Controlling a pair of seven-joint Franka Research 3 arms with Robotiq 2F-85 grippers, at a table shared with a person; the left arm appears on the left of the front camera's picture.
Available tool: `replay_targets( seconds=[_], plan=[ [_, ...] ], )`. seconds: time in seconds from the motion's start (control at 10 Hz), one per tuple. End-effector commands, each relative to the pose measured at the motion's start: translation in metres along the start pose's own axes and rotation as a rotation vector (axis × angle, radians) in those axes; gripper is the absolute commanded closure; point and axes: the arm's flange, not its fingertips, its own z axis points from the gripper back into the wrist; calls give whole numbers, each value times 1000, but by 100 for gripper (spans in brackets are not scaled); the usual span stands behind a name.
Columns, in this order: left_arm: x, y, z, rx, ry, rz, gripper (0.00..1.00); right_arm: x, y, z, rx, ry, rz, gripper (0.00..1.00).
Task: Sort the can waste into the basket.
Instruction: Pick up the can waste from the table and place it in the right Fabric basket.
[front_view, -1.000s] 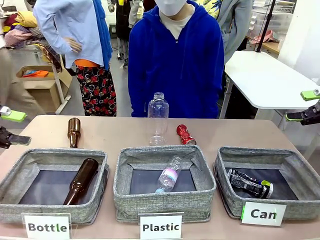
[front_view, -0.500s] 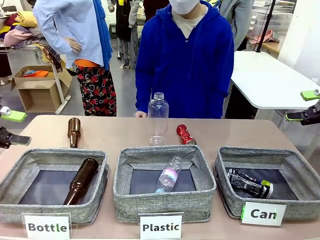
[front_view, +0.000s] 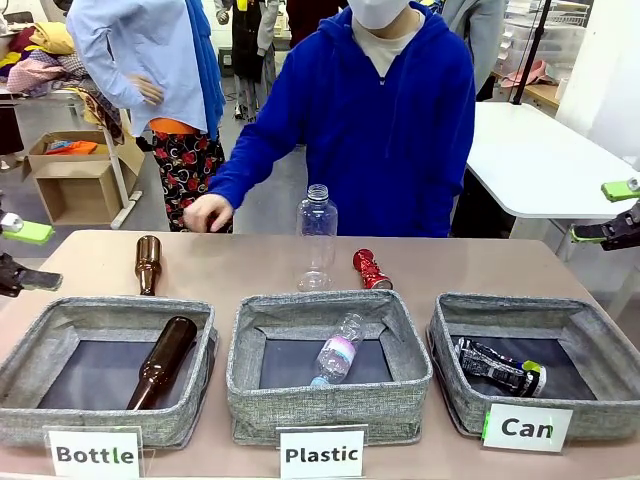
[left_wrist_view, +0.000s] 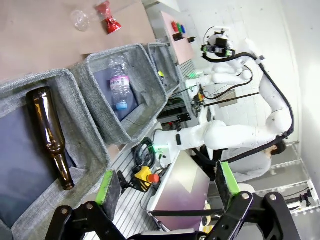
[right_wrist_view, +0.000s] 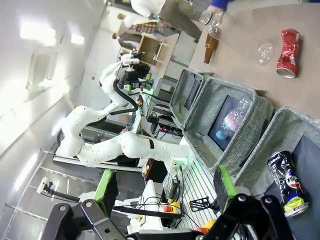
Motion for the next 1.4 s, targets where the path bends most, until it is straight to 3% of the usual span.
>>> replay_targets(
  seconds=[0.0, 0.2, 0.3, 0.5, 0.9, 1.3],
  plan=[
    [42, -7, -32, 154, 87, -12, 0, -1, 3, 3, 2, 12, 12, 0],
    [91, -2, -58, 267, 139, 34, 0, -1, 3, 3, 2, 12, 12, 0],
    [110, 4, -62, 331, 102, 64, 0, -1, 3, 3, 2, 12, 12, 0],
    [115, 6, -40, 195, 173, 67, 0, -1, 3, 3, 2, 12, 12, 0],
    [22, 3, 74, 156, -82, 46, 0, -1, 3, 3, 2, 12, 12, 0],
    [-40, 32, 127, -12, -157, 40, 0, -1, 3, 3, 2, 12, 12, 0]
  ],
)
